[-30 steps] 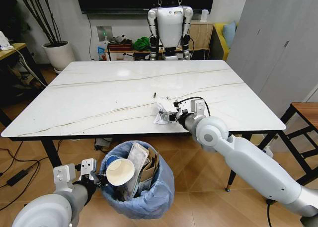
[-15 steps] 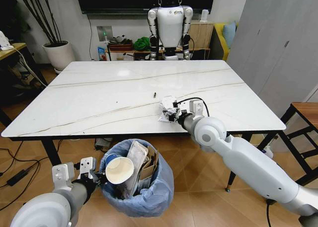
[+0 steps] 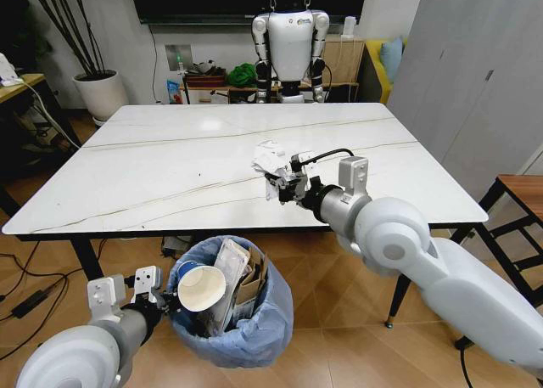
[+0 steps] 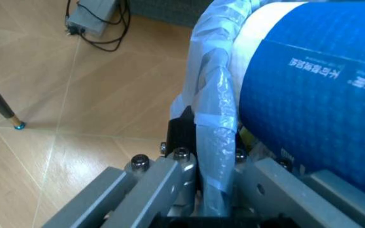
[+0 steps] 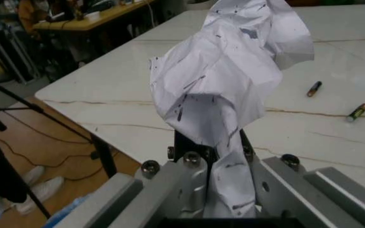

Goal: Pick up the trash bin and place the trash from the table into it.

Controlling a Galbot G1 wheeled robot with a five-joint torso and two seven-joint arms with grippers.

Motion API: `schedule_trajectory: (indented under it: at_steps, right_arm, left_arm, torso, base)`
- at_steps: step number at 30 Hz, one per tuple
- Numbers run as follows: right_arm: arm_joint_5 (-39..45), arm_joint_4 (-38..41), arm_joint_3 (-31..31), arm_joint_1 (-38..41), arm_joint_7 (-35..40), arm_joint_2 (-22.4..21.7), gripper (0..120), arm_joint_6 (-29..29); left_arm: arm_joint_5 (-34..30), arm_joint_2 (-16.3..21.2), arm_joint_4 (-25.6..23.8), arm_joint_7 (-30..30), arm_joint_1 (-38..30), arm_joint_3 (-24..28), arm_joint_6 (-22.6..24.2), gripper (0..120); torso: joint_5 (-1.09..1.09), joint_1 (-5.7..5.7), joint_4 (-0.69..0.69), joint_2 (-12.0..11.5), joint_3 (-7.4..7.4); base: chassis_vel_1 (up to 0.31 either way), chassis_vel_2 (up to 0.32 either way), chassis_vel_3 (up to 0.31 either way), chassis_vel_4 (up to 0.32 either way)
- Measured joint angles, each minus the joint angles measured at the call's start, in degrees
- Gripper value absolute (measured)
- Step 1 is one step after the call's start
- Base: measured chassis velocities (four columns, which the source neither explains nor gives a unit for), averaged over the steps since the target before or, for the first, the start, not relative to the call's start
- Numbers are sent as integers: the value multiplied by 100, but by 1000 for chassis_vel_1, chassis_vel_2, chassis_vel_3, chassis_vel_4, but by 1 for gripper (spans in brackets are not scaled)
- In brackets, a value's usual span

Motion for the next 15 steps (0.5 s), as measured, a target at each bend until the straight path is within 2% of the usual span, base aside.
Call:
schedule_trajectory:
  at_steps: [11, 15]
  right_arm:
    - [143, 596, -317, -352, -153, -316, 0, -73]
    - [526, 838, -483, -330, -79, -344, 0, -110]
  left_arm:
    - [-3, -19, 28, -9, -30, 16, 0, 0]
    - [12, -38, 75, -14, -58, 33, 0, 0]
  torso:
    - [0, 0, 0, 0, 0]
    - [0, 0, 0, 0, 1]
  base:
    - [0, 0, 0, 0]
    - [0, 0, 0, 0]
